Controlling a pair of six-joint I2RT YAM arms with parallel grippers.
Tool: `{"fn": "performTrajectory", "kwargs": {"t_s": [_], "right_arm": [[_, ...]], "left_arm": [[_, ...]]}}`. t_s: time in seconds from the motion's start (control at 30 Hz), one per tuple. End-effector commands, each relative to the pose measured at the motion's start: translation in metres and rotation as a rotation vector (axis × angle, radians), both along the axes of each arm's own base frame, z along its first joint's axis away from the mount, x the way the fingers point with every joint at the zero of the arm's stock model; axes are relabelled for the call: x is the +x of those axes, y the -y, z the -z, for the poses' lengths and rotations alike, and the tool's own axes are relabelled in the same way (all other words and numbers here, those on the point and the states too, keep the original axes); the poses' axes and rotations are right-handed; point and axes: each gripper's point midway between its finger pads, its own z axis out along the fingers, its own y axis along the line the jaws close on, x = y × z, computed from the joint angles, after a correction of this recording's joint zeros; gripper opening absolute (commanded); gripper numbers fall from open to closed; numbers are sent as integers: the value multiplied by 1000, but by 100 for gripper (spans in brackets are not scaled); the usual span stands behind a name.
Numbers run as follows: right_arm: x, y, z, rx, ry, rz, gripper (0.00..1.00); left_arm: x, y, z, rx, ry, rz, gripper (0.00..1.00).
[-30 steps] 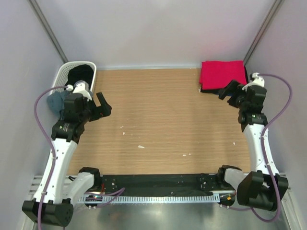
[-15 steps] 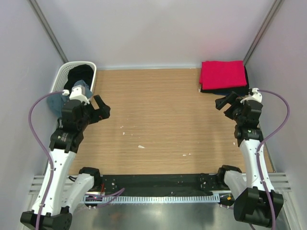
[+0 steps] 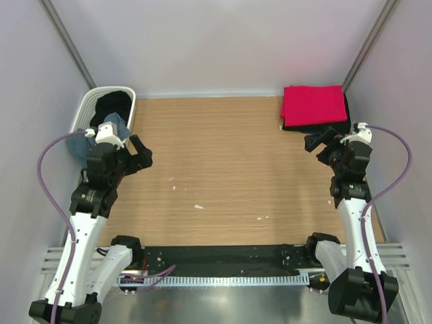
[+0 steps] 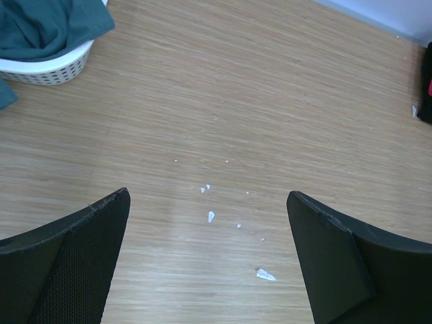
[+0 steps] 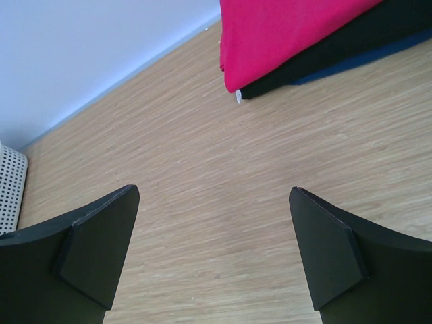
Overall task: Fold and stack the t-shirts
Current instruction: Reset both grippers
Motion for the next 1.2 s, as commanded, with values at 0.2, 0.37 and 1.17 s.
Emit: {"fn": "performTrajectory", "kwargs": {"t_s": [0.2, 0.37, 1.17], "right_arm": [[2, 1, -23, -30, 92, 3, 100], [4, 1, -23, -35, 90, -1, 100], [5, -2, -18, -31, 74, -28, 100]], "left_arm": [[10, -4, -5, 11, 38, -24, 100], [11, -4, -3, 19, 32, -23, 100], [11, -2, 3, 15, 15, -10, 100]]}}
